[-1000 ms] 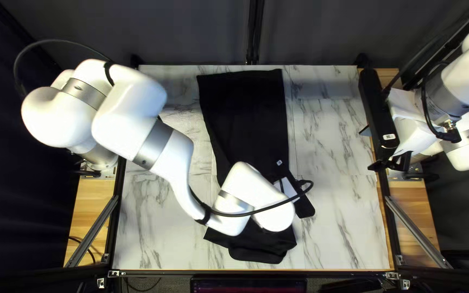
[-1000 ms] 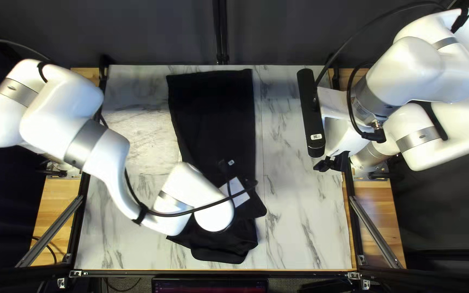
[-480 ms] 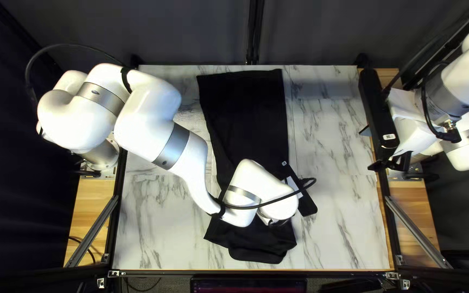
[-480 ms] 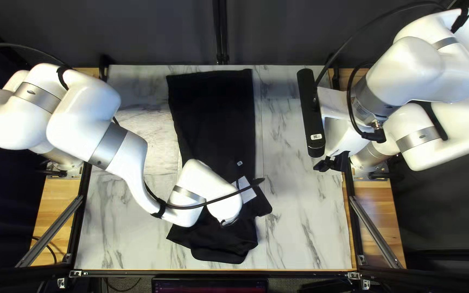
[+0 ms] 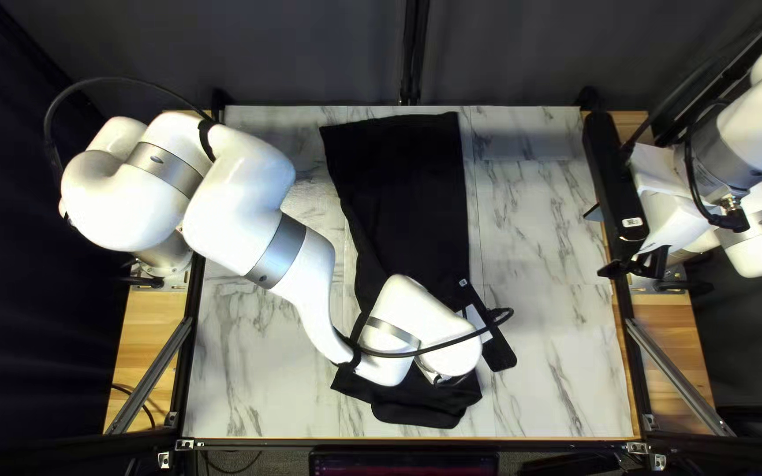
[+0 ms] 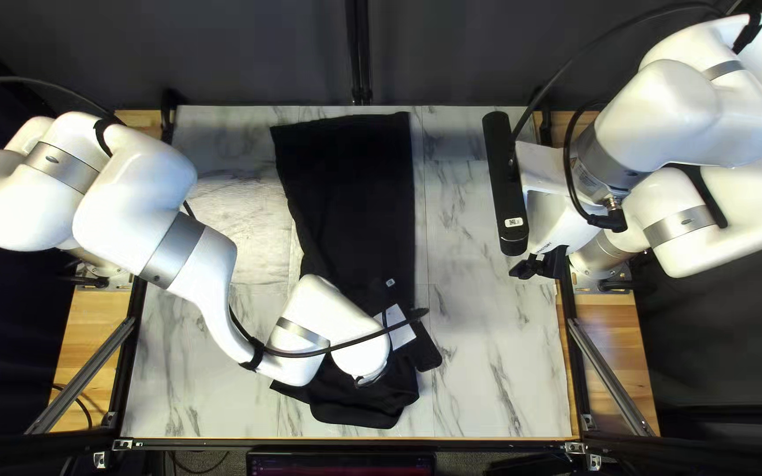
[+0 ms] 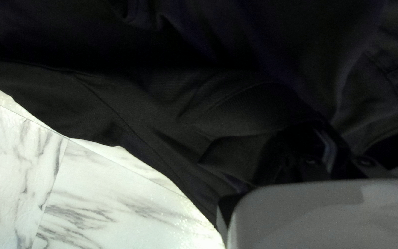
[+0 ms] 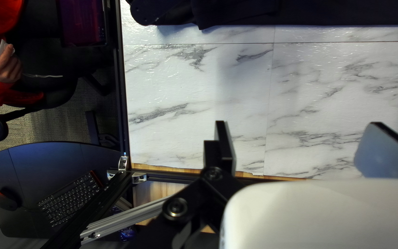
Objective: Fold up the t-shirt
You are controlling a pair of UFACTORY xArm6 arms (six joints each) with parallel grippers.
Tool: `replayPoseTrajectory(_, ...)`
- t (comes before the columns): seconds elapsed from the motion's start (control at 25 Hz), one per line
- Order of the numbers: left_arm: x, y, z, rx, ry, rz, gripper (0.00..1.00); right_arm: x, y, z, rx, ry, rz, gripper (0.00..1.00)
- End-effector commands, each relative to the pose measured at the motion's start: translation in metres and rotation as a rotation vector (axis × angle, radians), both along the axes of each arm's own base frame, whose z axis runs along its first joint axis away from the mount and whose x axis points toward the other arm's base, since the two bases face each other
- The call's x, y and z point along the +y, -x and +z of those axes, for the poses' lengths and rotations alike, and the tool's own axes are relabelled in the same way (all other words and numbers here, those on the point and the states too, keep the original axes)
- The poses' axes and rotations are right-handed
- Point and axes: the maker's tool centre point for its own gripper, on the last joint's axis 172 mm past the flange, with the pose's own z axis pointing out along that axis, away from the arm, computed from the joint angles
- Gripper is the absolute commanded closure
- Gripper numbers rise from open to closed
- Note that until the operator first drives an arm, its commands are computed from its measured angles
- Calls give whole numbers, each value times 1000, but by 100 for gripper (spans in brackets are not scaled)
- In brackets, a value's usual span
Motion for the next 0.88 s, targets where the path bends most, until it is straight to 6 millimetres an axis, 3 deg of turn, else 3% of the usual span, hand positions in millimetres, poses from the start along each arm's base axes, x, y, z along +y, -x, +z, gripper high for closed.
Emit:
replayPoseTrajectory(0.04,-12,-4,2,-4,-6,-19,100,0,0,0,0,0,0,0)
replayPoseTrajectory(0.24,-18,-14,-1,-8,-2,-42,100,0,0,0,0,0,0,0)
replayPoseTrajectory(0.4,-5,-17,-19,10,15,-45,100,0,0,0,0,0,0,0)
replayPoseTrajectory(0.44,-4,-17,-20,13,18,-45,62,0,0,0,0,0,0,0)
replayPoseTrajectory(0.48,-1,-16,-22,18,24,-42,0,0,0,0,0,0,0,0)
replayPoseTrajectory(0.76,14,10,7,19,5,-22,0,0,0,0,0,0,0,0)
replayPoseTrajectory(0.88,39,38,28,12,-34,-1,0,0,0,0,0,0,0,0)
